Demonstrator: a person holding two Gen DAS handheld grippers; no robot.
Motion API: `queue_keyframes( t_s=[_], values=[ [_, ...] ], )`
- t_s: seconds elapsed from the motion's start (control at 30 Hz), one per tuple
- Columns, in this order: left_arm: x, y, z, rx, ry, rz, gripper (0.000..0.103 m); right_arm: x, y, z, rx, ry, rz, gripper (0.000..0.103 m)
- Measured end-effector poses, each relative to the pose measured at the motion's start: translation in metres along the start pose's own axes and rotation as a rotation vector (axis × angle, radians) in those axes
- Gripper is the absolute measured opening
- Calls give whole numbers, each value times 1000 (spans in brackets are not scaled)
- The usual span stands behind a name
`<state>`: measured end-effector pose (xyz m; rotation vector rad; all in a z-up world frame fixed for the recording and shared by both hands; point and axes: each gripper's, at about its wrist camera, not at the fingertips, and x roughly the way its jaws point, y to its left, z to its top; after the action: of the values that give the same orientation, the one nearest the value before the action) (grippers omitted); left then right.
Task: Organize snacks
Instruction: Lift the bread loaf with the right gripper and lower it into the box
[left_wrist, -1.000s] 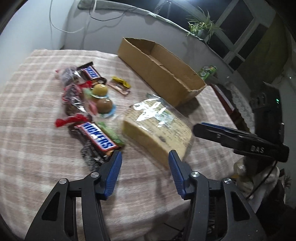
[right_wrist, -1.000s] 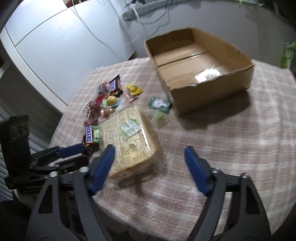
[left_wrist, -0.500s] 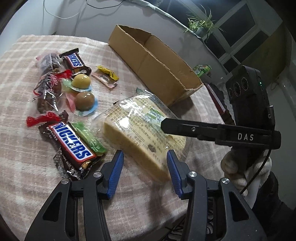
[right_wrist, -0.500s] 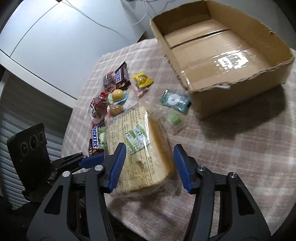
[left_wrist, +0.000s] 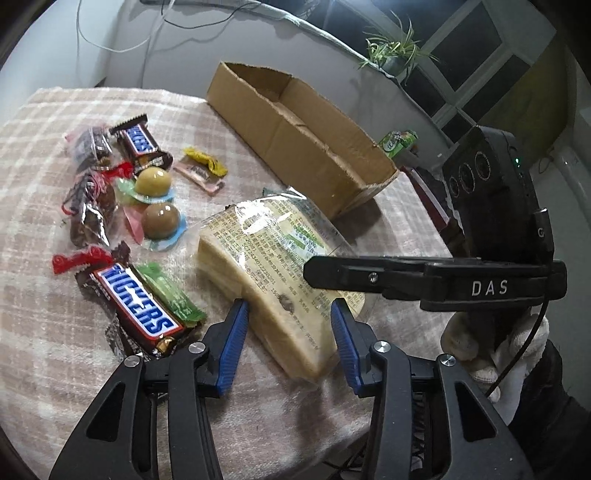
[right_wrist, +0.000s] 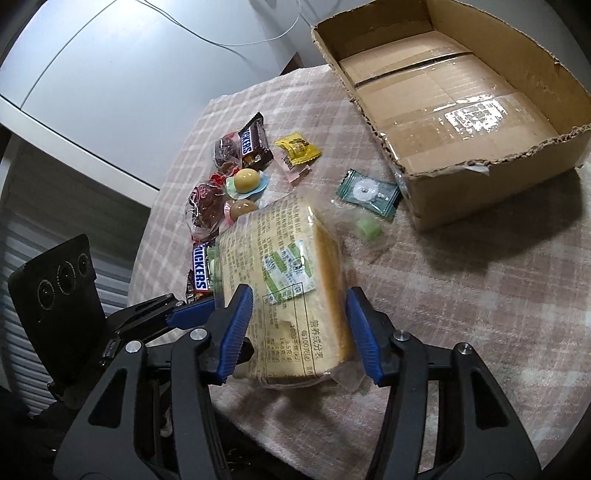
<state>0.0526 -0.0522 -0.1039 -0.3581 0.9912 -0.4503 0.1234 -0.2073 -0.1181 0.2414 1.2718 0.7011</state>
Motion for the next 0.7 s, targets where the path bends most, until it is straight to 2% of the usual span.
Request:
queue_keyframes(
  t_s=[0.23,0.7],
  values=[
    [-10,-11,9,45,-38,8,44,-15,8,2,-11,-38,6,55],
    [-6,-41,59,147,-99,-11,44,-74,7,32,-43,-154,-20,55]
  ],
)
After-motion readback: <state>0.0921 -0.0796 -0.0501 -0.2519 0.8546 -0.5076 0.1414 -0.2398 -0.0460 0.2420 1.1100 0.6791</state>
